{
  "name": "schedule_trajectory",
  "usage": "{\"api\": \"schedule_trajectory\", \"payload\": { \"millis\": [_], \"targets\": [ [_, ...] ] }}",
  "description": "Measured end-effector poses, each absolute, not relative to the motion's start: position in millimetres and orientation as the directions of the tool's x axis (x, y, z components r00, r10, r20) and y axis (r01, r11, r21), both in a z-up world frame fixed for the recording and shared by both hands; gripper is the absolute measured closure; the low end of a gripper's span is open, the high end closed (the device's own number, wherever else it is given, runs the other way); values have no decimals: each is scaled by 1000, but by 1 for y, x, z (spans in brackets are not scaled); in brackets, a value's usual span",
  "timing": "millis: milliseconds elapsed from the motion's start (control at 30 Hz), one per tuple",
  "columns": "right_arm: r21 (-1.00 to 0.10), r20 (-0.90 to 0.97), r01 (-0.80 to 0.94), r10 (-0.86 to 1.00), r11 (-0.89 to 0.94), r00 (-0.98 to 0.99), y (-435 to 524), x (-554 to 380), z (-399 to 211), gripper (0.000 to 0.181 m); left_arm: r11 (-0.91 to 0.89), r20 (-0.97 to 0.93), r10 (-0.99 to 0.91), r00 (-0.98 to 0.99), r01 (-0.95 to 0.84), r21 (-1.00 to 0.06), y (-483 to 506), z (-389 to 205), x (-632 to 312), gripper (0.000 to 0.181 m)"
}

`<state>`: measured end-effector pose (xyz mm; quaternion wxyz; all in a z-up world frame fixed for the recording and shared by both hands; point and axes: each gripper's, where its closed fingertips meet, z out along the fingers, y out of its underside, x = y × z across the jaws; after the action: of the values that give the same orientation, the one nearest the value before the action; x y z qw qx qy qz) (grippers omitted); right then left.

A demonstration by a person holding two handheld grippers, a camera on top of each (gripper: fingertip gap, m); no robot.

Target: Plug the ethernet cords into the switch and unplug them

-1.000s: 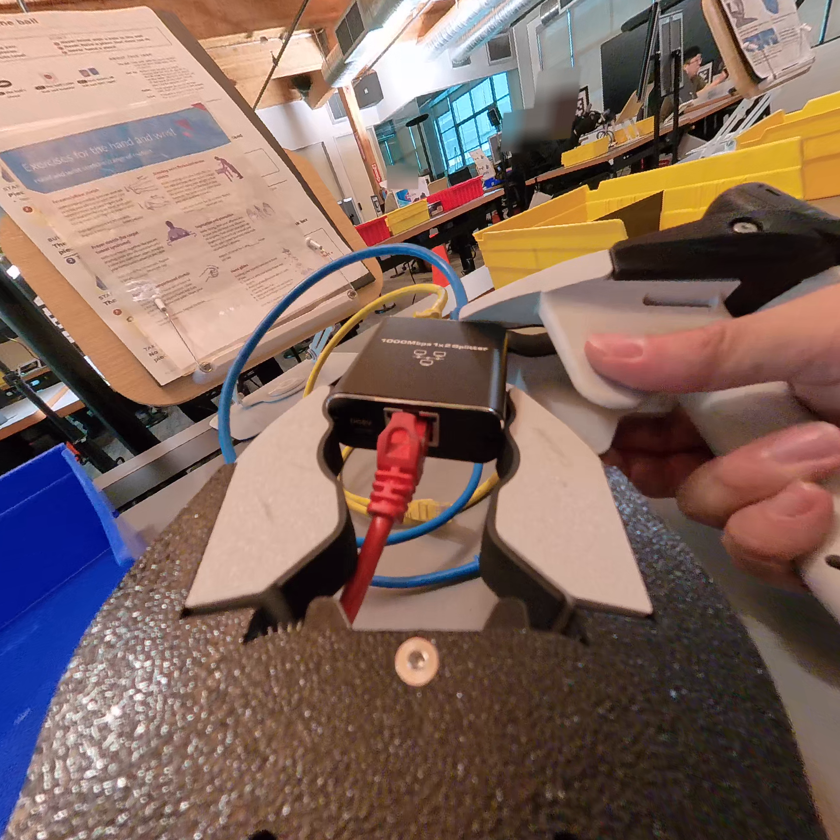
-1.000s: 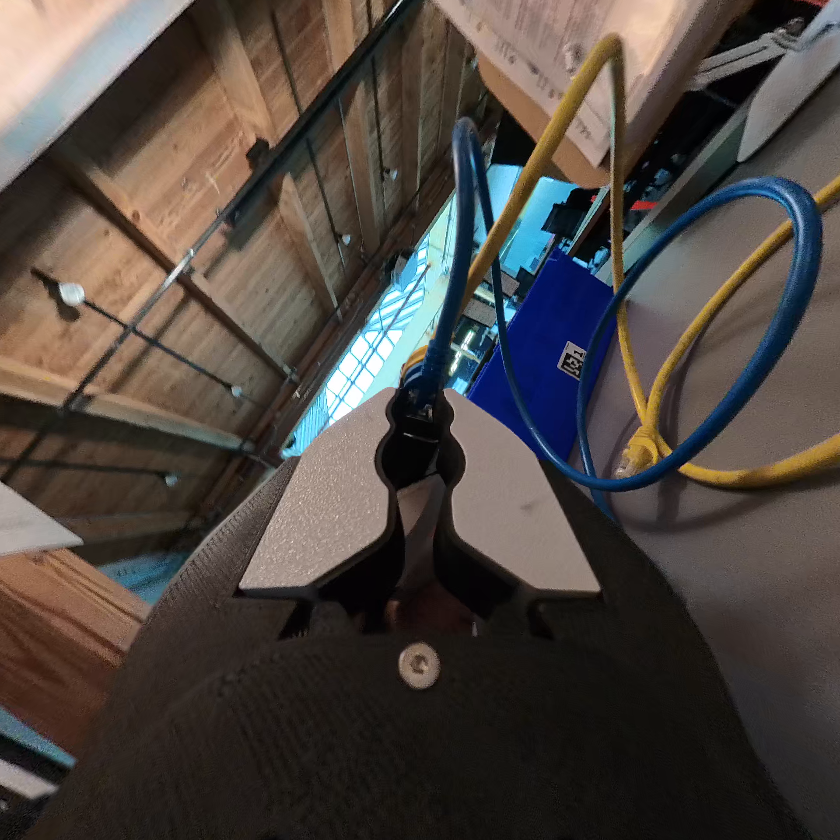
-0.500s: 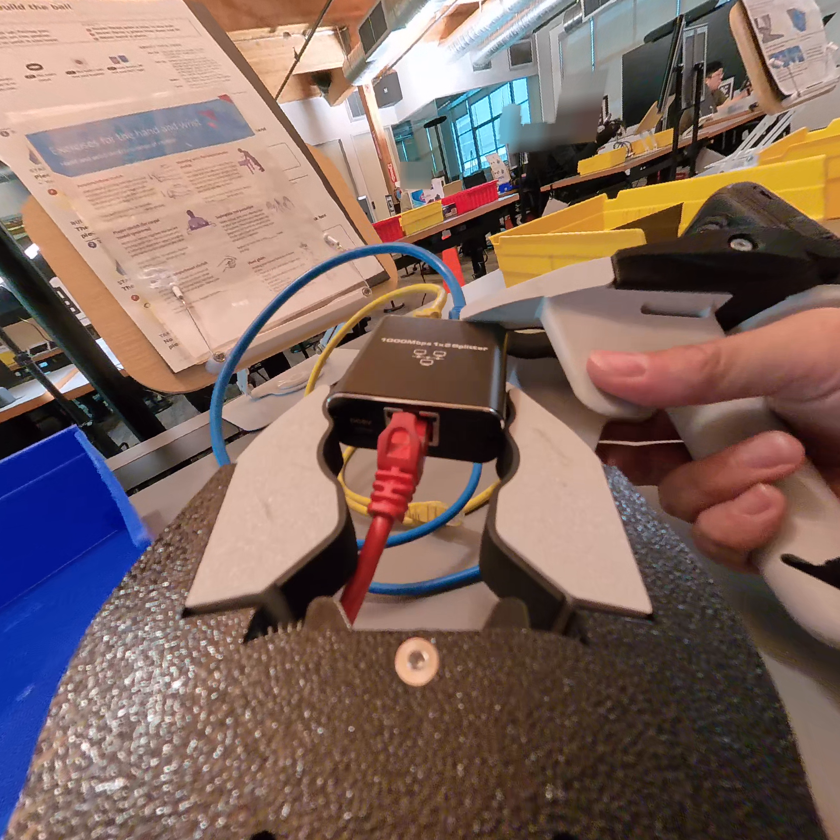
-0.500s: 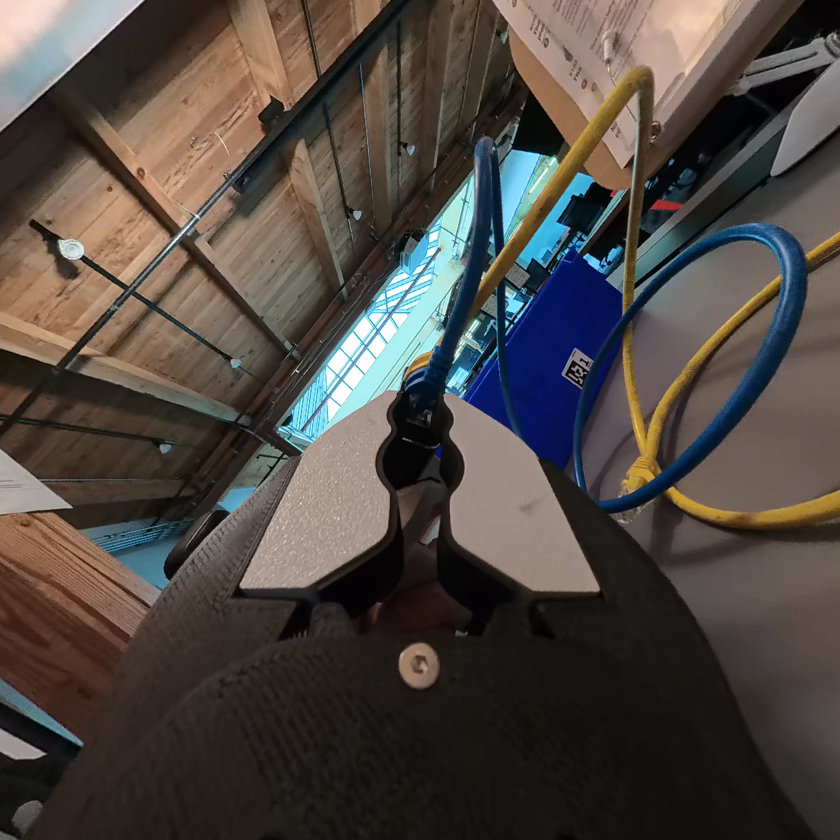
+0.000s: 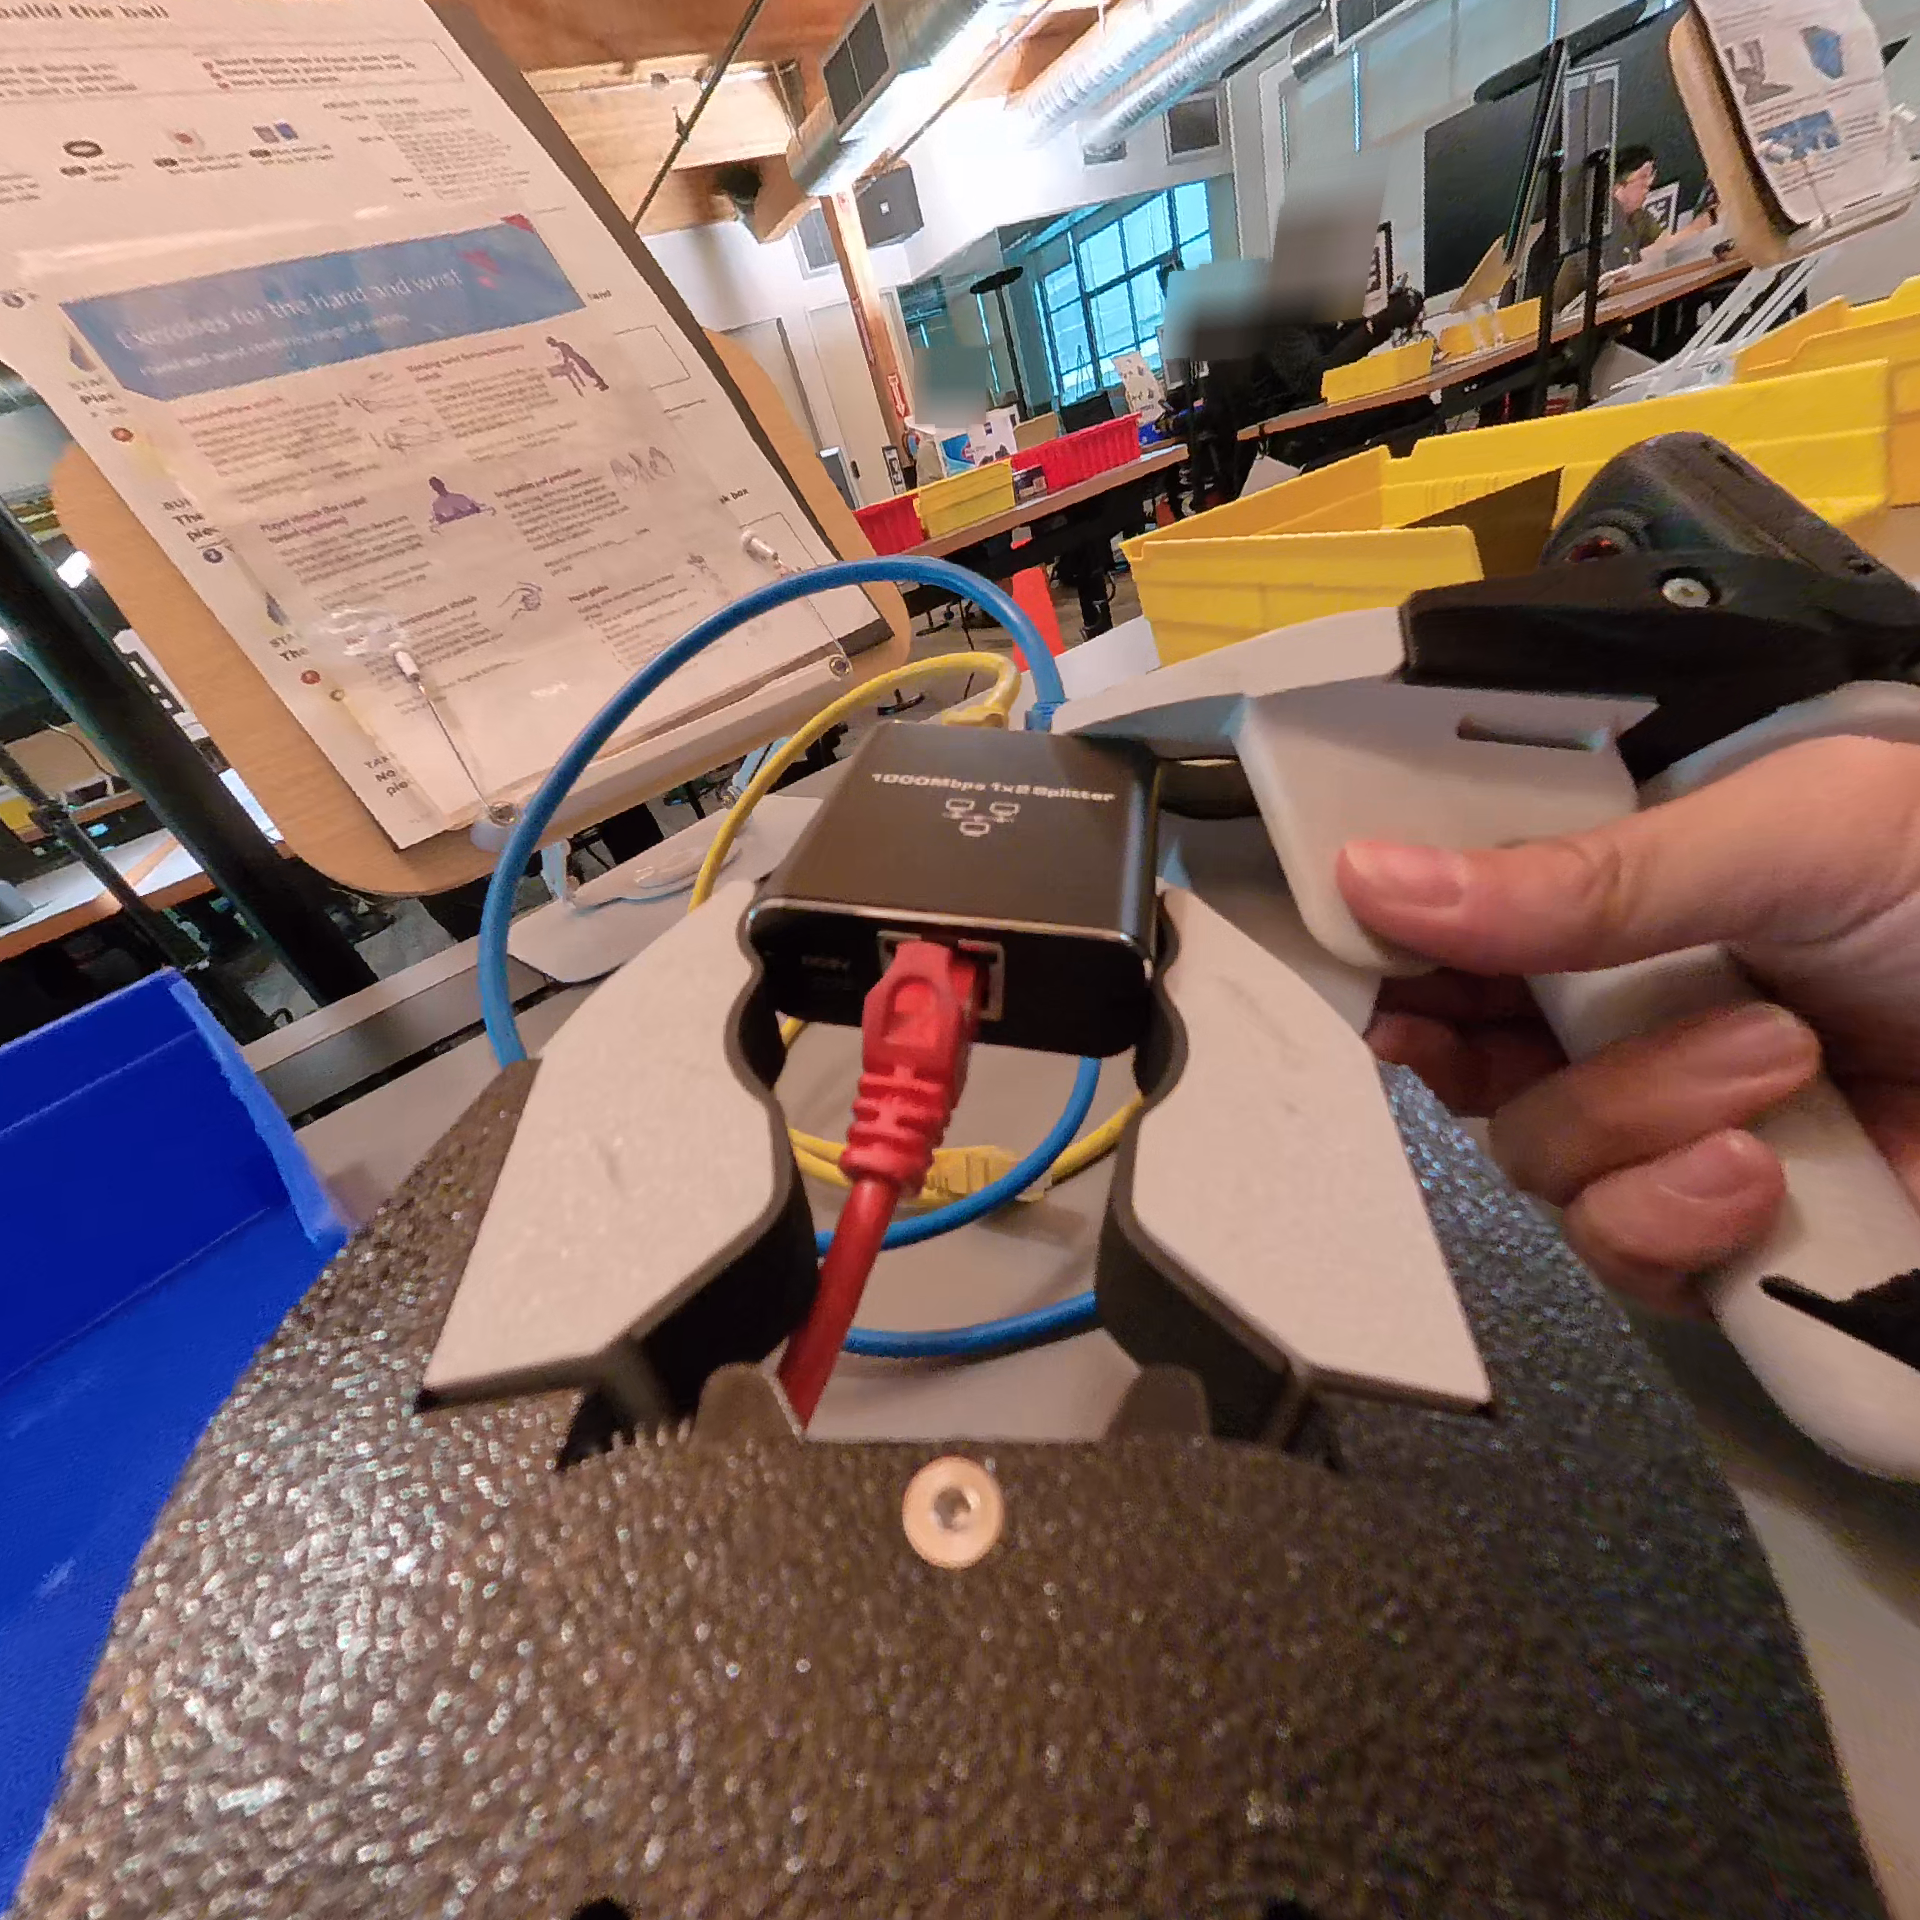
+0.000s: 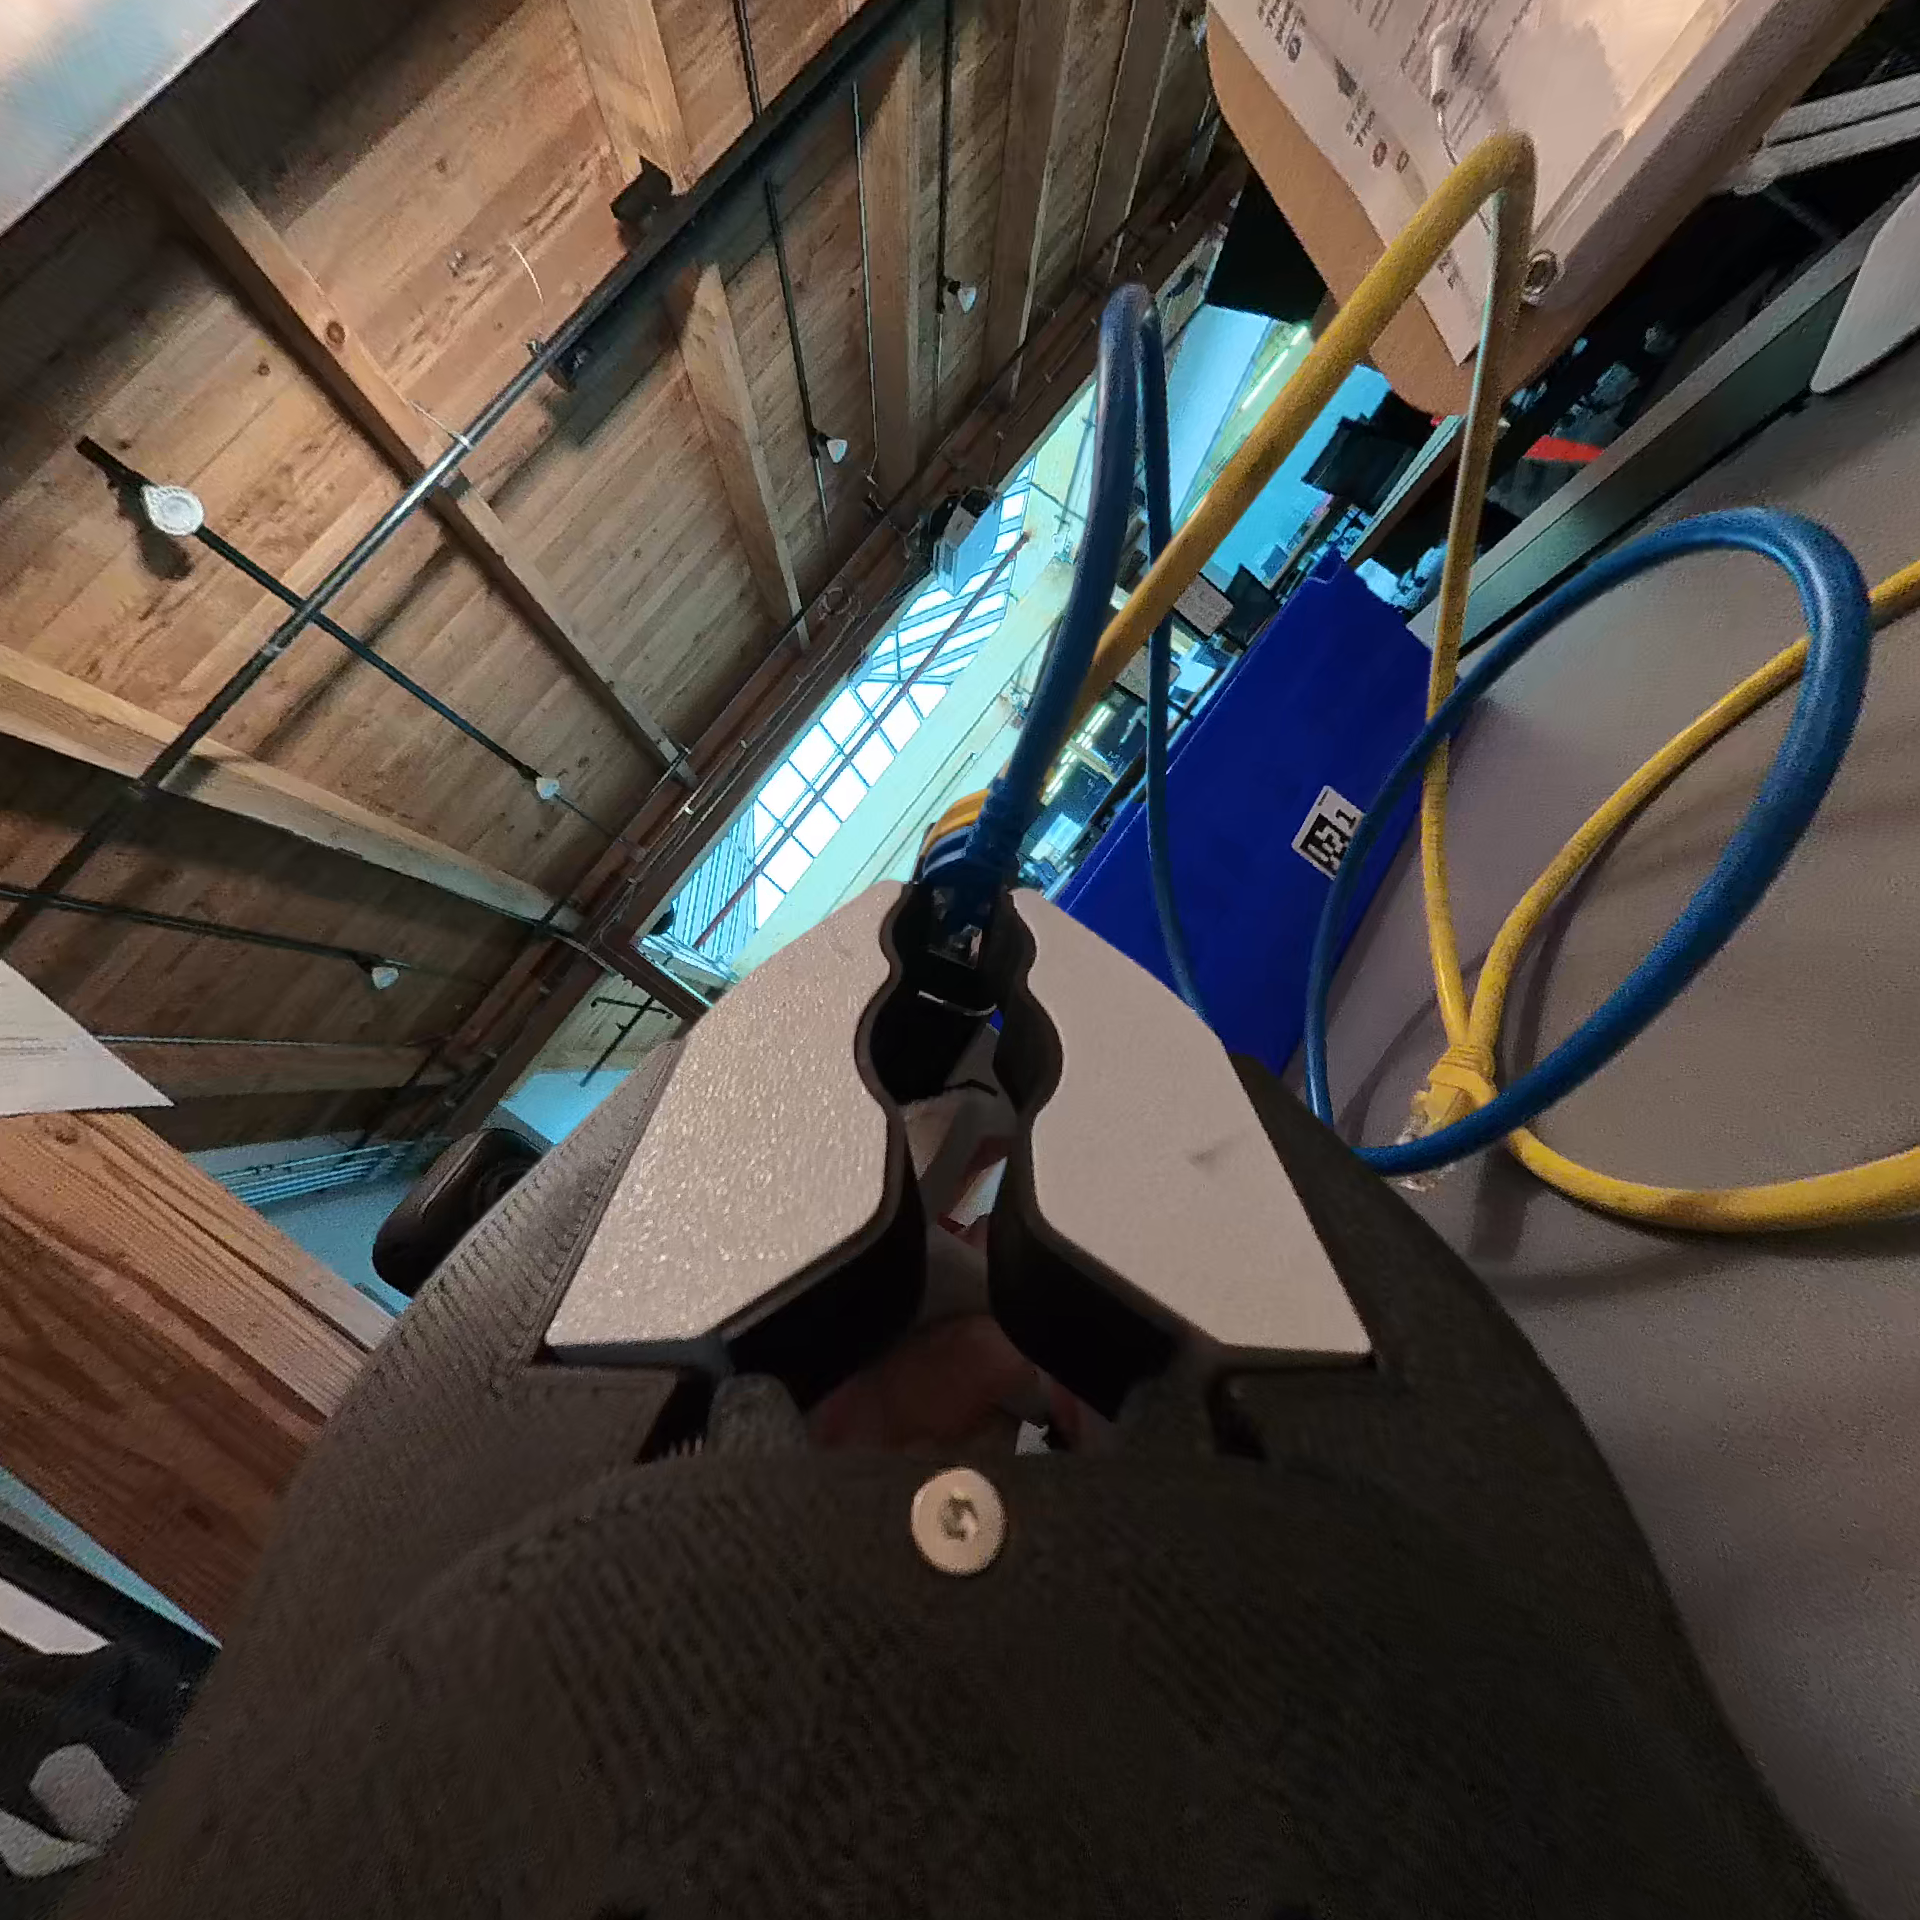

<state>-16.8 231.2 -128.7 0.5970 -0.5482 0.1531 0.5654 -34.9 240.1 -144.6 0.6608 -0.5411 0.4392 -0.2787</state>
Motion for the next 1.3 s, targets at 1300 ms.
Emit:
{"api": "schedule_trajectory", "payload": {
  "millis": [1300],
  "targets": [
    [-453,-825,-844,494,-288,274,234,-18,-126,169,269,-298,-823,484,-129,-954,244,-145,-37,116]
  ]
}}
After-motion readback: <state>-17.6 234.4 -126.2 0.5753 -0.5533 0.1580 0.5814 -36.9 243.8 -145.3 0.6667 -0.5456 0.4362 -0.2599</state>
